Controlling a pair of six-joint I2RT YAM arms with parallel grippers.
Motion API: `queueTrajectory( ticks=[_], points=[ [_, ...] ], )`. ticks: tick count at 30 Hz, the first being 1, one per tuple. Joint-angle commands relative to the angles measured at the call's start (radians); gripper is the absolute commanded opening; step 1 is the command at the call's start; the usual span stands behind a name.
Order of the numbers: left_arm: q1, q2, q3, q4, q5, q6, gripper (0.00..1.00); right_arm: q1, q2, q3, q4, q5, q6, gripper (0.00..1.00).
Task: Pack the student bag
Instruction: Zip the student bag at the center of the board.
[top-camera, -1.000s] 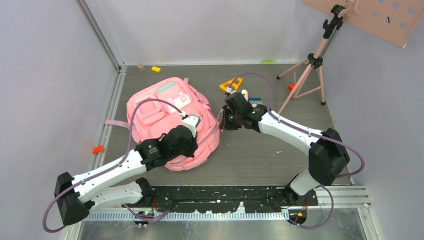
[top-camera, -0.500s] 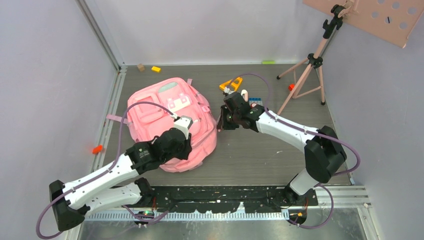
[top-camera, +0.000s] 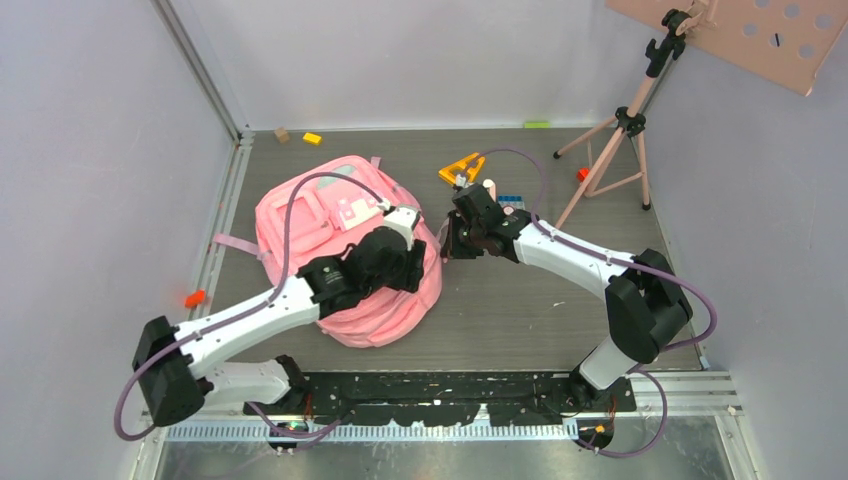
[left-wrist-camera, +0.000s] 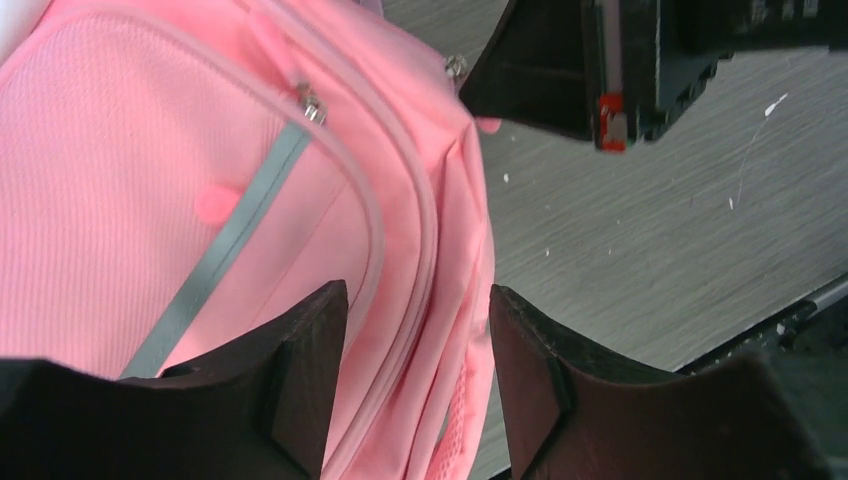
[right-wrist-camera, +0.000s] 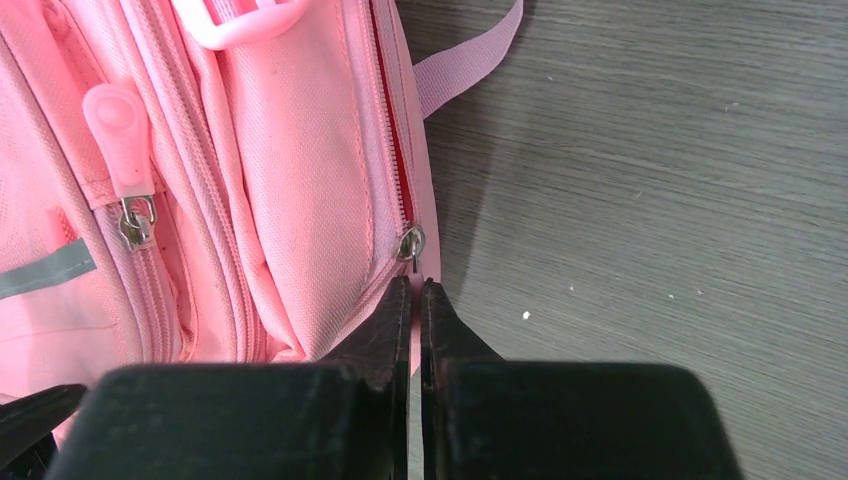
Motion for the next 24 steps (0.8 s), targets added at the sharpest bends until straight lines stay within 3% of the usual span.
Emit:
queueTrajectory(
  ticks=[1,8,17,24],
  points=[
    [0.007,0.092,0.078,0.123,0.027,0.059,0.56,-0.011,-0.037,-0.005,-0.009,0.057,-0.012,0.00],
    [0.007,0.206,0.117,0.177,0.137,0.139,0.51,-0.011,-0.036,-0.008,-0.018,0.058,-0.014,0.00],
    [-0.040,0.260,0.094,0.141,-0.027,0.179,0.40,-0.011,-0.031,0.001,-0.016,0.055,-0.017,0.00],
    [-0.045,0.220,0.065,0.091,-0.062,0.141,0.02,-0.011,-0.033,0.001,-0.003,0.041,-0.026,0.00]
  ],
)
